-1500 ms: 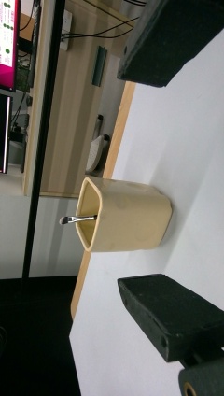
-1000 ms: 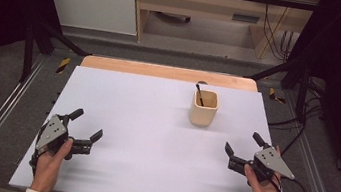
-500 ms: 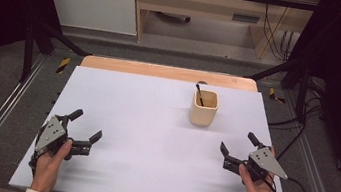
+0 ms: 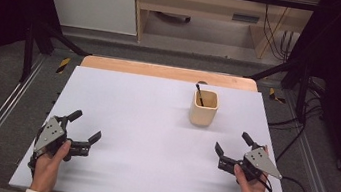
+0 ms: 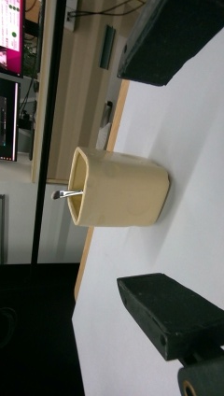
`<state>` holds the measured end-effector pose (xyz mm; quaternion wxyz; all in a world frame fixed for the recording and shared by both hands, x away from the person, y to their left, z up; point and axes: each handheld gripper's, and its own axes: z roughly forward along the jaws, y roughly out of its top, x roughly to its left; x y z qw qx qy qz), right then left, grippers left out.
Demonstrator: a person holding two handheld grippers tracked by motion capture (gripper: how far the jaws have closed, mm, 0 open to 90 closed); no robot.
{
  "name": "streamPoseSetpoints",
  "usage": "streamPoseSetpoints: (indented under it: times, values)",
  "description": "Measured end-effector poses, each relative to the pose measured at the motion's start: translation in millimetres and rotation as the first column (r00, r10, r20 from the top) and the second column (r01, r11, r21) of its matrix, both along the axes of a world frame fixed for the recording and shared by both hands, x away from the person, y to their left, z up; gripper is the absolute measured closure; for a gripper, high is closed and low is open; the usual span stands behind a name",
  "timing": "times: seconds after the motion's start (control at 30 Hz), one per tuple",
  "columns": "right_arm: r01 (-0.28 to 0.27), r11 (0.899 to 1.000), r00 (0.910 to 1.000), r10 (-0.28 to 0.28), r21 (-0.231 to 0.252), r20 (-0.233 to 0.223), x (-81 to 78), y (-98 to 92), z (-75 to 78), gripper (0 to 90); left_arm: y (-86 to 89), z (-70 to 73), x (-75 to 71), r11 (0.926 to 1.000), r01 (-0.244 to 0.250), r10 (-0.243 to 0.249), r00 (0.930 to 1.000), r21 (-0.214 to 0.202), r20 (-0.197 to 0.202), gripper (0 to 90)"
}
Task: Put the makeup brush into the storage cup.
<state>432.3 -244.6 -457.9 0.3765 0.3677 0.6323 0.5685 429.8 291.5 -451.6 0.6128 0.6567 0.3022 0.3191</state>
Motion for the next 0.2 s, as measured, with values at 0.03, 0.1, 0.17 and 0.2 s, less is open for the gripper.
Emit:
streamPoseSetpoints:
  times: [0.03,0.1,0.17,0.2]
  values:
    - [-0.004,1.0,1.0,0.004,0.007,-0.004,0.0,0.5,-0.7,3.0,0.2,-0.2,-0.3,1.0,-0.002,0.002,1.0,-0.004,-0.001,0.6]
    - [-0.006,1.0,1.0,0.006,0.01,-0.003,-0.2,2.1,-2.8,3.6,0.7,-0.6,-0.9,1.0,-0.002,0.002,1.0,-0.001,-0.002,0.6]
    - [-0.003,1.0,1.0,0.003,0.005,0.0,-0.8,3.6,-5.1,3.6,0.9,-0.7,-1.2,1.0,-0.005,0.005,1.0,0.0,-0.002,0.6]
    - [-0.002,1.0,1.0,0.002,0.003,-0.001,-1.2,4.1,-5.8,3.6,1.1,-0.6,-1.1,1.0,-0.007,0.007,1.0,0.0,-0.001,0.6]
